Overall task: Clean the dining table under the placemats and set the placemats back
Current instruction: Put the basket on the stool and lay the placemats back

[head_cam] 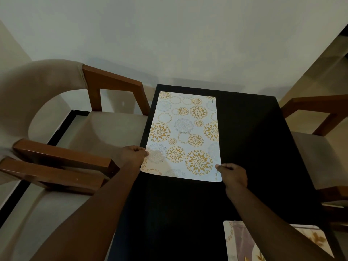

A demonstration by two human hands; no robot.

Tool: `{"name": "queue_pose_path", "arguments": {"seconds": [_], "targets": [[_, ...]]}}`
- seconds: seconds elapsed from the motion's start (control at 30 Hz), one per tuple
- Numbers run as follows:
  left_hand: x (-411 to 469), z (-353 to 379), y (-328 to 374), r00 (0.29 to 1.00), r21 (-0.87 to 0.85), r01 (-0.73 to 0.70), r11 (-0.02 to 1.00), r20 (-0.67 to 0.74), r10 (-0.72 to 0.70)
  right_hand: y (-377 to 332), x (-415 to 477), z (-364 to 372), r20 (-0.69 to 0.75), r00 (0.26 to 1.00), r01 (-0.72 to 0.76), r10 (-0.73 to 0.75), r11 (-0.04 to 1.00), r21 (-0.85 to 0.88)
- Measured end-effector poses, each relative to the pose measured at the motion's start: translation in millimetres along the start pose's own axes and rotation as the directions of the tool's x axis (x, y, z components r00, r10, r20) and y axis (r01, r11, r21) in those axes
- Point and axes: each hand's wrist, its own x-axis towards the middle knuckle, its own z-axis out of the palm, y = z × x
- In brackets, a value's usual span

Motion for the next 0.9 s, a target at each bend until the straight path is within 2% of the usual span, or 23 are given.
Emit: {"name": "queue_pose_path", "arguments": {"seconds": [0.37, 0.67, 0.9], "targets": [[-4.7, 1.0, 1.3, 0.998, 0.023, -0.045, 0.999, -0.039, 0.046, -0.4, -1.3, -0.2, 0.019, 0.999, 0.027, -0.026, 0.999, -0.037], [-7.9, -3.5, 3.5, 0.998, 0.069, -0.068, 0.995, 0.011, 0.068, -2.1, 0.7, 1.1, 0.017, 0.999, 0.036, -0.036, 0.999, -0.033], [-3.2, -3.4, 2.2, 1.000, 0.064, -0.027, 0.998, 0.004, 0.027, -0.1, 6.9, 2.8, 0.028, 1.000, 0.006, -0.006, 1.000, -0.019]]}}
